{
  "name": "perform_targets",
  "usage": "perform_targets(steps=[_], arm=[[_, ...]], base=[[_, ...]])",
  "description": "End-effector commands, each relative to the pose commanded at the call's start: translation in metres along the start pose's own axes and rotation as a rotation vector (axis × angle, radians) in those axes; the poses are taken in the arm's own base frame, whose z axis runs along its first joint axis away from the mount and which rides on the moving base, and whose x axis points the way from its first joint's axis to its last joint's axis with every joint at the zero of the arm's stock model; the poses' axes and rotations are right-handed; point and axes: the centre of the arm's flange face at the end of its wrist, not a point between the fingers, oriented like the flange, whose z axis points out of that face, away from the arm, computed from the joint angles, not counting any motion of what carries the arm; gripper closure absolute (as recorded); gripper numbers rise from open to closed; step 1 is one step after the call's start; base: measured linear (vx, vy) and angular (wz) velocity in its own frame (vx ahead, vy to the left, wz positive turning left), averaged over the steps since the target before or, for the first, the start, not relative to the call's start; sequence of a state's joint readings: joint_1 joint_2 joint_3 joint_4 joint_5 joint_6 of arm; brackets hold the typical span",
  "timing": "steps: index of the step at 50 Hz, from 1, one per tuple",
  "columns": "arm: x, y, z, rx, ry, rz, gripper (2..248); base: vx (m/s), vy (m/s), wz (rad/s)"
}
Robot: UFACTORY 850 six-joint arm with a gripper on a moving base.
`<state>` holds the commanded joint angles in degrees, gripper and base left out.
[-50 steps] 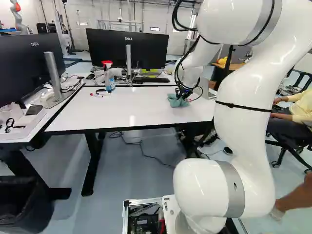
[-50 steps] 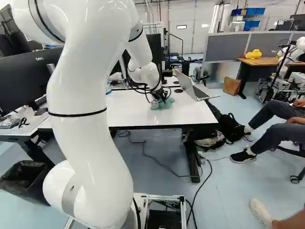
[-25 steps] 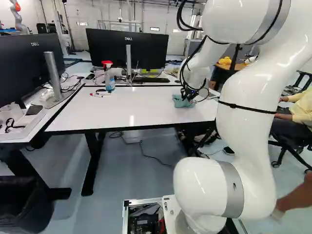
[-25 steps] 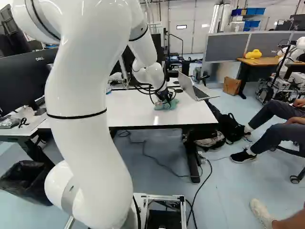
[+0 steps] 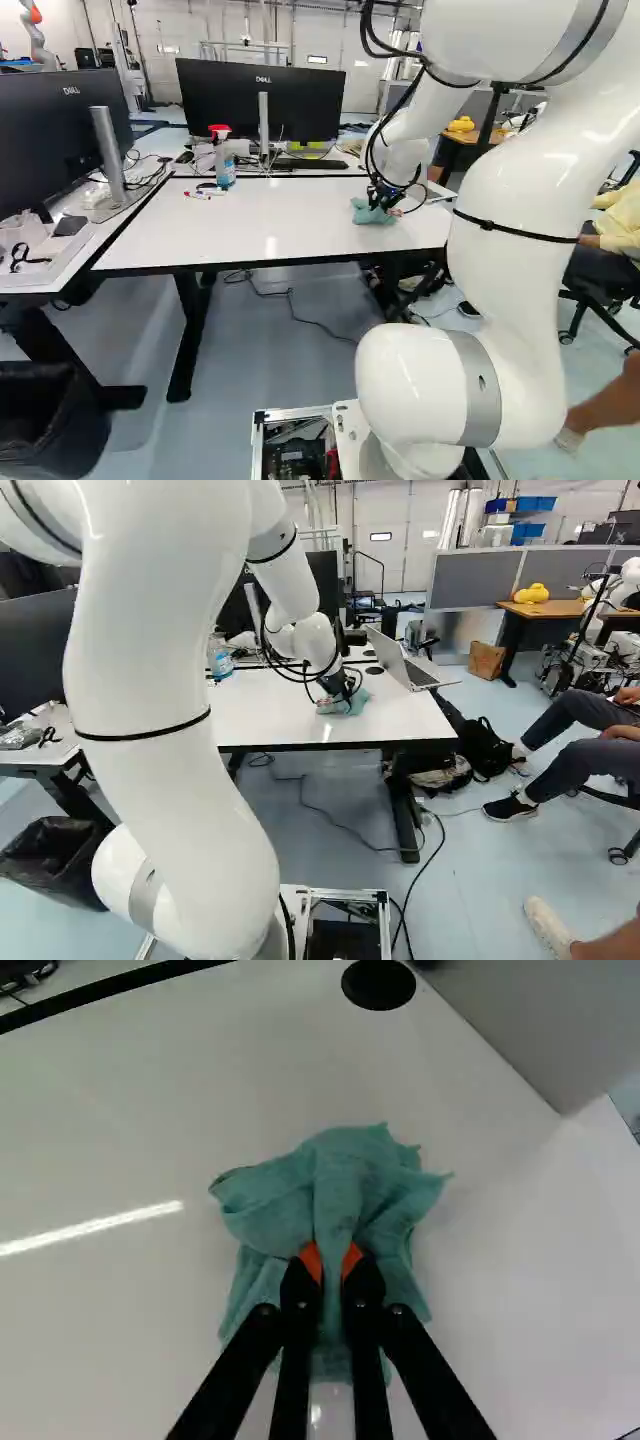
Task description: Clean the table with the green towel
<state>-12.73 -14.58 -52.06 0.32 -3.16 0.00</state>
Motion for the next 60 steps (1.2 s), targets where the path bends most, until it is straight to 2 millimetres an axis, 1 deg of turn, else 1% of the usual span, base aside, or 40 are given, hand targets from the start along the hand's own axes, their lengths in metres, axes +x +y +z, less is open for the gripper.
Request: perform_targets(steps=[10, 24, 44, 60], arm=[[0.01, -0.012, 0.007, 0.012, 0.006, -0.018, 210], [0.01, -0.012, 0.006, 0.013, 0.008, -0.019, 210], [0.017, -0.014, -0.017, 0.015, 0.048, -0.021, 210], [0.019, -0.032, -0.04, 0.037, 0.081, -0.049, 210]], base=[[0.0, 0.0, 0.0], [0.0, 0.0, 0.0], [0.0, 0.0, 0.0], [0.0, 0.0, 0.0]])
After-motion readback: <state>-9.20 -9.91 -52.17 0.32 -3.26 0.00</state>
